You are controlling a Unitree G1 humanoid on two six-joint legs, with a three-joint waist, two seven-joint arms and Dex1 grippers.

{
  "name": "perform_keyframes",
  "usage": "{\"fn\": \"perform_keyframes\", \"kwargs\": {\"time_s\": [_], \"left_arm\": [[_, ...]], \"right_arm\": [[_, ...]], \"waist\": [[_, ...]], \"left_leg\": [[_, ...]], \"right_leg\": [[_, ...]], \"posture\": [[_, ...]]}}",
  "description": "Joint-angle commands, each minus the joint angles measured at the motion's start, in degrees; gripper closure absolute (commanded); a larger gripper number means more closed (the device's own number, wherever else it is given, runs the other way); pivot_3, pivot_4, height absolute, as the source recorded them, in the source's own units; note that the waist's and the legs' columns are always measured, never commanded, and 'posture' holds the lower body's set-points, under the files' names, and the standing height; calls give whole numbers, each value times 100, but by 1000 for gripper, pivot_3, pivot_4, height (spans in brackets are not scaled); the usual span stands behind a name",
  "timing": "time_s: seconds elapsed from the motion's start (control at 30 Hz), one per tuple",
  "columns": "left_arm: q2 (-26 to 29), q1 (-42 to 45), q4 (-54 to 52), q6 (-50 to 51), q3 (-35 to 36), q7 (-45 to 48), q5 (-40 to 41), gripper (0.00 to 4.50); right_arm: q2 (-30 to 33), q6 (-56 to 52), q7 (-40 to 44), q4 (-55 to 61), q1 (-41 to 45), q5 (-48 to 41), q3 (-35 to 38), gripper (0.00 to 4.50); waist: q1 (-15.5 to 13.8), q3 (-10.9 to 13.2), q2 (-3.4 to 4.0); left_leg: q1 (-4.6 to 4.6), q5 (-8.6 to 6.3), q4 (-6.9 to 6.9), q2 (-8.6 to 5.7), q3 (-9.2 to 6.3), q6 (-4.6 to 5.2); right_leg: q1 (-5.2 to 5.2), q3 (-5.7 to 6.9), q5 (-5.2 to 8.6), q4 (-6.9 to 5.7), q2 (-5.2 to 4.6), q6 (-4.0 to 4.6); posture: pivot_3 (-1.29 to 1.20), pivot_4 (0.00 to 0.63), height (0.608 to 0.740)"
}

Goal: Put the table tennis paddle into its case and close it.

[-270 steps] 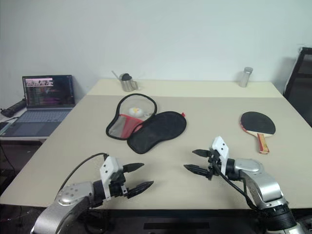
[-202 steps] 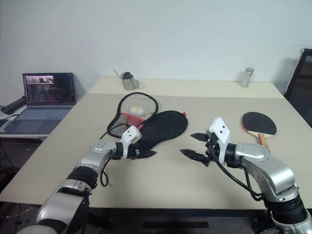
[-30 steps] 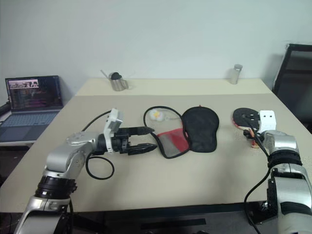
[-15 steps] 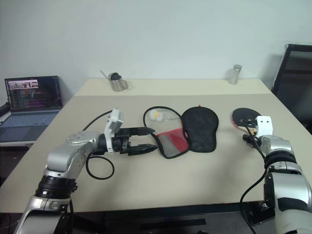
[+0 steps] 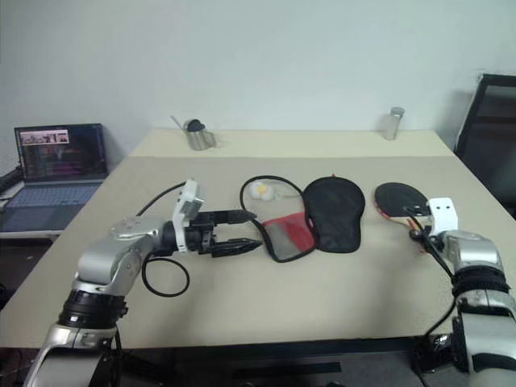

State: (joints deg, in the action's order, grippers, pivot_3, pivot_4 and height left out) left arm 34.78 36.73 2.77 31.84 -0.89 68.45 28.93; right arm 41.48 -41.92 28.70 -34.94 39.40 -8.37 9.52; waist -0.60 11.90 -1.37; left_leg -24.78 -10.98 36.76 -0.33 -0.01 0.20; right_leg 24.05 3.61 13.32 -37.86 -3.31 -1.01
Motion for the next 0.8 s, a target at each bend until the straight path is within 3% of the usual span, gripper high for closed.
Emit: {"fn": "perform_keyframes", "kwargs": {"time_s": [0.03, 0.27, 0.4, 0.6, 0.8], "left_arm": [[12, 66, -187, -93, 2, 106, 77, 101], [-65, 62, -245, -61, -150, 254, 110, 101], [-69, 69, -307, -15, -210, 458, 188, 101], [-5, 92, -405, -158, -336, 753, 94, 101], [87, 32, -489, -232, -325, 758, 32, 101]], "right_arm": [[269, -1302, 165, 1987, -909, -414, 305, 3324], [128, -3395, 2, 5308, -2627, -1142, 1177, 3324], [-87, -3820, -154, 5861, -2946, -1261, 1368, 3325], [-201, -3662, -292, 5654, -2798, -1193, 1220, 3325], [-173, -3434, -285, 5330, -2520, -1169, 953, 1392]], "waist": [[-36, 0, 0], [-28, -1, 2], [-11, -1, 2], [7, -1, 1], [31, -1, 1]], "left_leg": [[-1, -1, 1, 0, -1, -1], [4, -2, 7, 7, -14, -1], [6, -3, 10, 10, -12, -3], [5, -4, 12, 8, -10, -3], [5, -4, 13, 8, -9, -2]], "right_leg": [[0, 0, 0, 1, 0, 0], [1, -5, 0, -7, 1, 0], [0, -6, 0, -6, 4, -1], [0, -6, -1, -2, 4, 0], [1, -7, -1, -3, 5, -1]], "posture": [[0, 150, 740], [0, 150, 740], [0, 150, 740], [0, 150, 740], [0, 150, 740]]}}
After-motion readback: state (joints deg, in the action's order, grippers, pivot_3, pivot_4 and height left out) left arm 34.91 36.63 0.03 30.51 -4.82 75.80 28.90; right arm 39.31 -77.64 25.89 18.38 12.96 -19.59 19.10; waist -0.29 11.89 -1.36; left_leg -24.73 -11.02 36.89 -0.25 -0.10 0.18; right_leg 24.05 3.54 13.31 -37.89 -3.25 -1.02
